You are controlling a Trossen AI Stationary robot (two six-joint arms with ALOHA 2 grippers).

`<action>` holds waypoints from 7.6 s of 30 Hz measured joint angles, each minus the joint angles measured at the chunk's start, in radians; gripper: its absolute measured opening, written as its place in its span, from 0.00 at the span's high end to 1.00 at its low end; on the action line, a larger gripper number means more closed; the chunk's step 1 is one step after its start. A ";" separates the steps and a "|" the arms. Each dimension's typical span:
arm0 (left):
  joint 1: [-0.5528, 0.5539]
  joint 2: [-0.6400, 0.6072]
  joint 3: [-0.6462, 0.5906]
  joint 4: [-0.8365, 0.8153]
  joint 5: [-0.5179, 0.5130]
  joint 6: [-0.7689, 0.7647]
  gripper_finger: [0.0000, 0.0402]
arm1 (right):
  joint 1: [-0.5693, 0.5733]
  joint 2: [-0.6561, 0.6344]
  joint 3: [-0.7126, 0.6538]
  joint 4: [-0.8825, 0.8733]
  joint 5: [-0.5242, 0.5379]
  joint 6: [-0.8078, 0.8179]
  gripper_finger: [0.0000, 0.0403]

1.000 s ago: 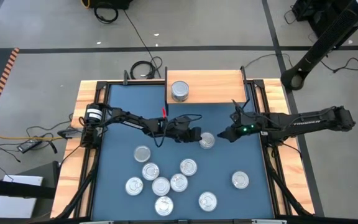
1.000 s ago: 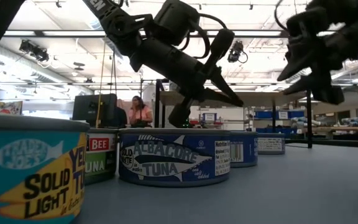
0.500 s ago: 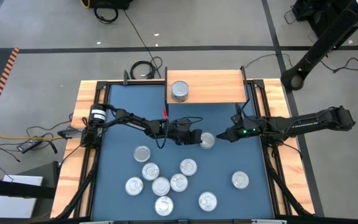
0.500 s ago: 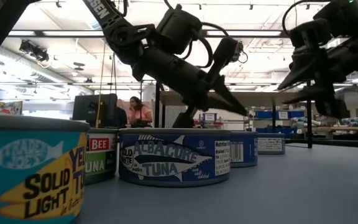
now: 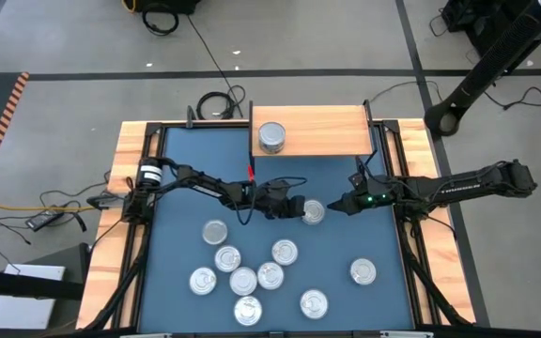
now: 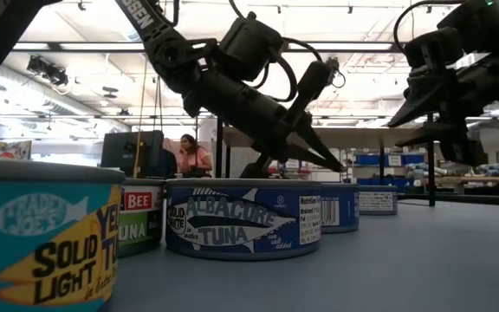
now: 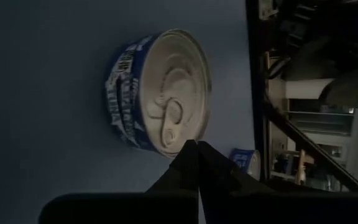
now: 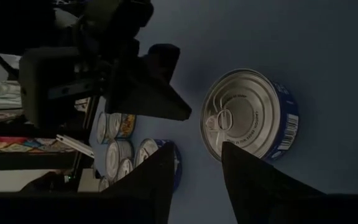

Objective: Stack canned seafood by type on shelf
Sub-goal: Put the blue tuna can on the shelf

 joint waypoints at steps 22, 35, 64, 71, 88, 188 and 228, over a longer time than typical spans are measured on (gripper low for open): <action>0.000 0.028 0.005 -0.095 -0.029 -0.041 1.00 | 0.000 0.000 0.000 -0.025 -0.004 0.024 0.65; 0.001 0.032 0.000 -0.096 -0.038 -0.040 1.00 | 0.000 0.001 -0.001 -0.001 0.035 -0.101 0.64; 0.000 0.037 -0.001 -0.027 -0.039 -0.044 1.00 | 0.054 0.406 0.453 -0.333 0.022 -0.499 0.37; -0.005 0.038 -0.001 0.004 -0.049 -0.049 1.00 | 0.088 0.479 0.452 -0.335 0.061 -0.363 0.40; -0.008 0.038 -0.001 0.024 -0.037 -0.043 1.00 | 0.116 0.538 0.452 -0.278 0.195 -0.268 0.34; -0.088 -0.895 0.000 -0.453 -0.381 0.533 1.00 | 0.073 1.098 0.344 1.538 0.587 0.208 0.68; -0.088 -0.894 0.000 -0.454 -0.380 0.552 1.00 | -0.020 1.144 0.360 1.483 0.513 0.243 0.68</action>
